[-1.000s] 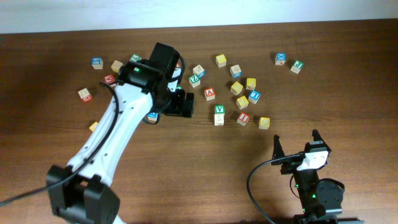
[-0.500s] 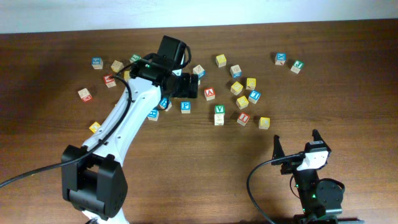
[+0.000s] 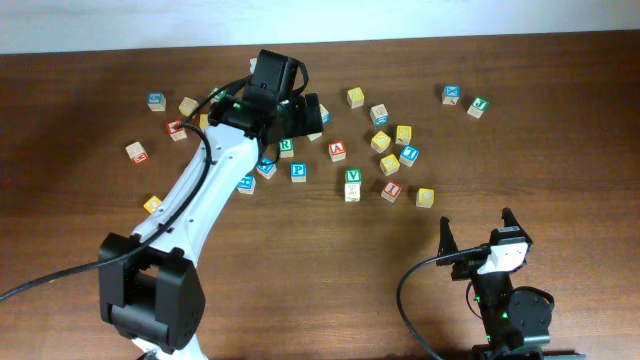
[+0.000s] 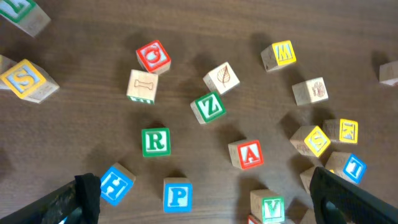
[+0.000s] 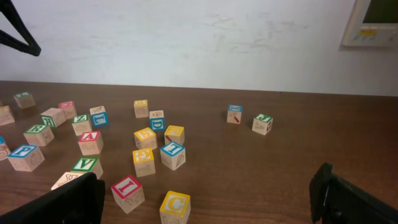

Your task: Spell out ICRA

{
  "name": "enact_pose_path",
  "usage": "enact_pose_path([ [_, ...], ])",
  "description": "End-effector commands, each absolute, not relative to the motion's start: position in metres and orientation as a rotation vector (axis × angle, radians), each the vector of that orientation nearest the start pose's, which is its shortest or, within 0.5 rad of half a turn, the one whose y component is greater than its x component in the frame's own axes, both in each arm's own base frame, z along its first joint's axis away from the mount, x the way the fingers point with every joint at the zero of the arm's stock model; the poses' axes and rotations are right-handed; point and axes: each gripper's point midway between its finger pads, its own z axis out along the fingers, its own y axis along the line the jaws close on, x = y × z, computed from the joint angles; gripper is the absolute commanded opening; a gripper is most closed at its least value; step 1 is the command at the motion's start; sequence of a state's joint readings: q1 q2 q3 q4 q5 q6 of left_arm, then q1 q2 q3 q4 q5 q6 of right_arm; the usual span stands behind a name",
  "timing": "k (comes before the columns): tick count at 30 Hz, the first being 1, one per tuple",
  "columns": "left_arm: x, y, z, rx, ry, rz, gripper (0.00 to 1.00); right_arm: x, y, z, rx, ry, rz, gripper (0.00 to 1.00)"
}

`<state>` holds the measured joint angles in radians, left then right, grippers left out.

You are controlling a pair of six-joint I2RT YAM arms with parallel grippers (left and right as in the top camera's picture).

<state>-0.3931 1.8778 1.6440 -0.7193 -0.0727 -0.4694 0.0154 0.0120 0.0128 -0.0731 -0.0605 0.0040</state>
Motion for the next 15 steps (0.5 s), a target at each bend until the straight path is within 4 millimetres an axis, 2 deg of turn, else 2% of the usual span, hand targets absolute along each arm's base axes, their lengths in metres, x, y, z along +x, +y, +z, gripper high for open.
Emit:
enact_pose_path([
  [1, 0.475, -0.146, 0.17, -0.222, 2.48, -0.099, 0.99, 0.246, 0.014, 0.157, -0.042, 1.644, 0.069, 0.98],
  [5, 0.467, -0.145, 0.16, -0.208, 2.532, -0.074, 0.99, 0.246, 0.014, 0.157, -0.043, 1.644, 0.069, 0.98],
  [9, 0.446, -0.142, 0.142, -0.194, 2.644, -0.04, 0.99, 0.246, 0.014, 0.157, -0.043, 1.644, 0.069, 0.98],
  [13, 0.435, -0.161, 0.131, -0.153, 2.71, -0.168, 0.99, 0.246, 0.014, 0.157, -0.043, 1.644, 0.069, 0.98],
  [15, 0.427, -0.17, 0.117, -0.126, 2.751, -0.178, 0.99, 0.246, 0.014, 0.157, -0.043, 1.644, 0.069, 0.98],
])
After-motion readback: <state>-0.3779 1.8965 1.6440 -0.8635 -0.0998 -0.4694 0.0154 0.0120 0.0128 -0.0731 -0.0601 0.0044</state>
